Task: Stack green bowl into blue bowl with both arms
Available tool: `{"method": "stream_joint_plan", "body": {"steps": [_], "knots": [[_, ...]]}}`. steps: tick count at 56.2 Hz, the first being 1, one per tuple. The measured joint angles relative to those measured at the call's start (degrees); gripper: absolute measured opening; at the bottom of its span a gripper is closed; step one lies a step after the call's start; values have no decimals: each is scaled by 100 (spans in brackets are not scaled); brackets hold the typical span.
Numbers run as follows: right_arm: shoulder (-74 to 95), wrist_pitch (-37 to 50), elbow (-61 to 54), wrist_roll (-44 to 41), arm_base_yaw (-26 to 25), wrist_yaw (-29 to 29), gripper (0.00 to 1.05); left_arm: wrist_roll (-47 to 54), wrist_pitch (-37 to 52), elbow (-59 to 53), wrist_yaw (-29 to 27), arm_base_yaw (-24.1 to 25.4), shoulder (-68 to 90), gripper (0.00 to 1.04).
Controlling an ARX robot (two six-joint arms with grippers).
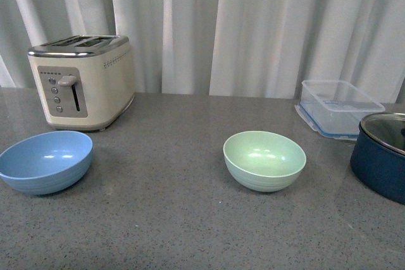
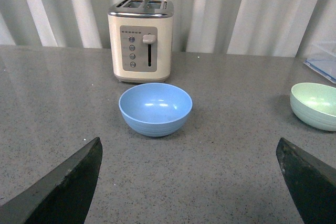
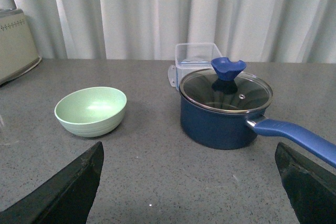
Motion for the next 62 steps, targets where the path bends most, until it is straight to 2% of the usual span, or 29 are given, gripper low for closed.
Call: {"method": "stream_joint_plan", "body": {"steps": [62], "knots": [[0,0,0,0,0,0,95,-2,0,0,0,0,0,98]]}}
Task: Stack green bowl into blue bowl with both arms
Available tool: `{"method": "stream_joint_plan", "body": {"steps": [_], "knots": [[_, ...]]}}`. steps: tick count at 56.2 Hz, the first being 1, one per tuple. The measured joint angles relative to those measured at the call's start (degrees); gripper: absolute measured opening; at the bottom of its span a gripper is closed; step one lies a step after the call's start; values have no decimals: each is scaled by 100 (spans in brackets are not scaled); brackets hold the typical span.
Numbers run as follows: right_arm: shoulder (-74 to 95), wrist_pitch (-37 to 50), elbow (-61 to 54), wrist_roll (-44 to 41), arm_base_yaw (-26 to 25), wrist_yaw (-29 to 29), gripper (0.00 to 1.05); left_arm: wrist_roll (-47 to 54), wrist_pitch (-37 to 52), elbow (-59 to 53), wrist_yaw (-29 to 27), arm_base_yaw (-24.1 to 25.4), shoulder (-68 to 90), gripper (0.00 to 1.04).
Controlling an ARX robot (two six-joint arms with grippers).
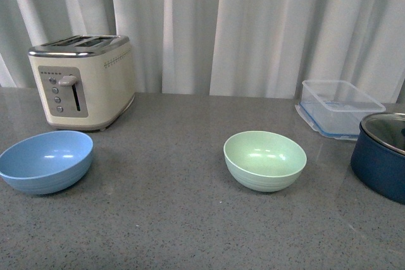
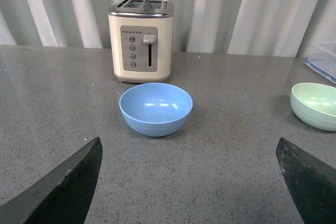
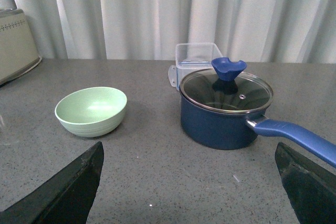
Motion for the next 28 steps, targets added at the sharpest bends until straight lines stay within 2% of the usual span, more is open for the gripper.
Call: {"method": "stream_joint_plan", "body": {"steps": [16,18,19,21,24,28], "knots": [[0,0,0,0,0,0,95,2,0,0,0,0,0,98],[0,0,0,0,0,0,95,74,-166,35,-328,-94,85,98],[0,0,0,0,0,0,95,173,-522,140,-831,-234,229,98],[0,0,0,0,0,0,95,282,-898,264,-1462,-374,535,98],[-2,0,0,0,0,-2,95,348,-944,289,-1602,-323,833,98],[0,0,0,0,0,0,95,350,-866,518,-1320,-76,1167,98]]}}
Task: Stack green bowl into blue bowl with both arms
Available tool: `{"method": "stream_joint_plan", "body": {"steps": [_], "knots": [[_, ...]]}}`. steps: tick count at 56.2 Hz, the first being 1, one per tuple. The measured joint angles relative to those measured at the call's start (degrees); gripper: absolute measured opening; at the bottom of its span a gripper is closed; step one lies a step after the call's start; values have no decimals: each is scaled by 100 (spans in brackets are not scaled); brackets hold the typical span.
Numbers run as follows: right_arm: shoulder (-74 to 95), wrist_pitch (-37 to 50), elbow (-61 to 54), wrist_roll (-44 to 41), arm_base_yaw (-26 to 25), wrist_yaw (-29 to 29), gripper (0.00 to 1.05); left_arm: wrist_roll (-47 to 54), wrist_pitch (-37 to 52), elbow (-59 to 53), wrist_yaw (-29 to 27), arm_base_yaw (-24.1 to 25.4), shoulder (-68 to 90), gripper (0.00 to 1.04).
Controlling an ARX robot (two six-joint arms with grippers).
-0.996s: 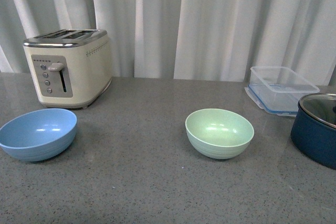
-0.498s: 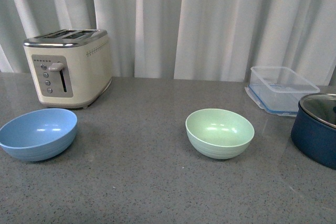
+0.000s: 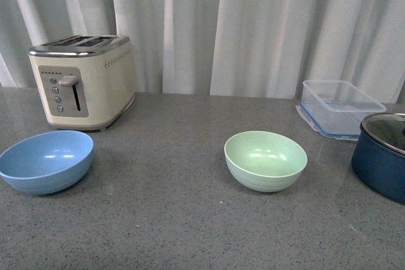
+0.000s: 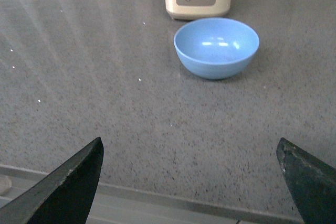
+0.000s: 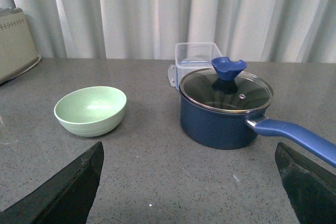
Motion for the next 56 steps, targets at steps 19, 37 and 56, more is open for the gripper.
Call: {"method": "stream_joint_plan", "body": {"steps": [19,37,56], "knots": [[-2,0,0,0,0,-4,95,-223,732,1729,933,894,2428,98],[-2,0,0,0,0,-2,95,-1071,243,3639,1414,1056,4868,98],[-2,0,0,0,0,-2,95,-1705,133,5115,1283,1134,7458,98]]}}
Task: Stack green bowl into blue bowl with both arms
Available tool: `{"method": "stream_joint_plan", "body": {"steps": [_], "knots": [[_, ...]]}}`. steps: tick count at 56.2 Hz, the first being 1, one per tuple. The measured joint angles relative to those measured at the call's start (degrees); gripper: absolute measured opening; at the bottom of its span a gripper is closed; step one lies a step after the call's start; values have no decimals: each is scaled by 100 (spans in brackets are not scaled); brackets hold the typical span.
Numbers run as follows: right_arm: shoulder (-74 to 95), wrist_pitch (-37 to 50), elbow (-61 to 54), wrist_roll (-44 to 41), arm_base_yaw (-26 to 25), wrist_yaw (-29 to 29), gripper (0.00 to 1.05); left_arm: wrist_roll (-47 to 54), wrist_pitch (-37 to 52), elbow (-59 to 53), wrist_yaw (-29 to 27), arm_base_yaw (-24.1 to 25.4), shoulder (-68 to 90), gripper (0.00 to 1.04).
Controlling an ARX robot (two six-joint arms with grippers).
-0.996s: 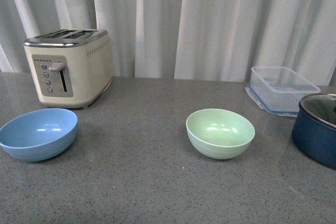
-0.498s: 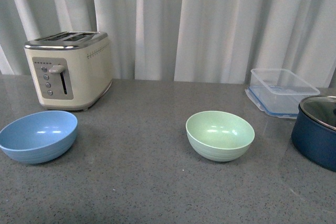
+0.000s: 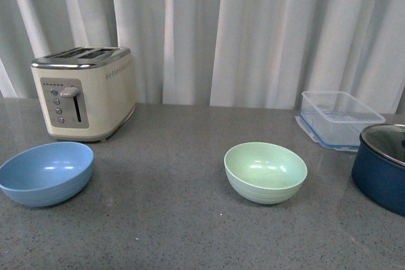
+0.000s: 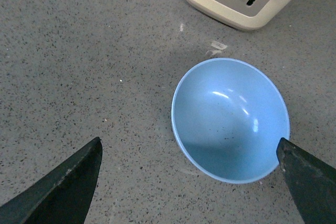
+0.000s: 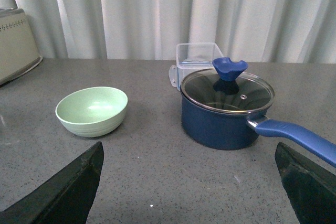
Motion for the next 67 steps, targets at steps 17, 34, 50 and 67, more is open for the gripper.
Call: {"method": "stream_joint_plan", "body": {"steps": [17,34,50,67], "knots": [[0,0,0,0,0,0,95,-389,-20,621,-348,-170,1419,98],[0,0,0,0,0,0,95,-702,98,852,-544,-365,2284,98],[0,0,0,0,0,-2,95,-817,101,962,-590,-415,2487,52],[0,0,0,0,0,0,95,-992,-136,962,-295,-417,2173,4]]}}
